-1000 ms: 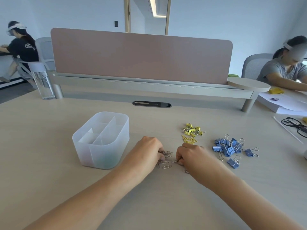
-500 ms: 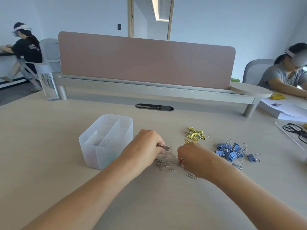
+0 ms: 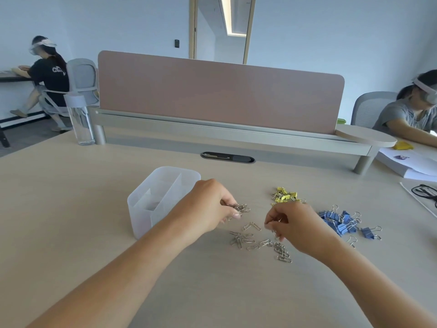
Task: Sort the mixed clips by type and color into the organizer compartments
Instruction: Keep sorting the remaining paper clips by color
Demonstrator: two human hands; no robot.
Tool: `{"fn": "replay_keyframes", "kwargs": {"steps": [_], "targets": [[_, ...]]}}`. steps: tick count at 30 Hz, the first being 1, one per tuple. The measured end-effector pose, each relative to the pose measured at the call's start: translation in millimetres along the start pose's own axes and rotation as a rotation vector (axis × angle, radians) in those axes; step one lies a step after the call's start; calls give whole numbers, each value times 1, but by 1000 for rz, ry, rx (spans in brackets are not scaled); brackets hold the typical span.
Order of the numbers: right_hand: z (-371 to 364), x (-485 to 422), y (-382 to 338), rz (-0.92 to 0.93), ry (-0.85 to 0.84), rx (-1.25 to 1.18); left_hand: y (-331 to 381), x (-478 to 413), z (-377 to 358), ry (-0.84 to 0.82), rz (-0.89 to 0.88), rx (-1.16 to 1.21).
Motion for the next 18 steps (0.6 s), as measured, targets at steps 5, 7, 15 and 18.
{"fn": "replay_keyframes", "kwargs": {"steps": [5,7,15,18], "targets": [[9,-5,-37,71,50,-211,-5,-1,33,74,34,3],[10,-11,-53,106,64,-274,-8,-1,51,113,47,-6],[-2,-38,-99,170,37,-469,-54,-15,115,245,252,-204],[-10,-44,-107,179,23,-496,-65,-23,118,182,344,-311]]}}
Point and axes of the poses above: each hand's wrist, its own x-axis away from the middle knuckle, its own z-axis out of the back of the hand, y = z × x, the point moved 2 cm from there along -x, towards the middle knuckle, and after that the axes turned 6 degrees about y, right-handed, at the moved point
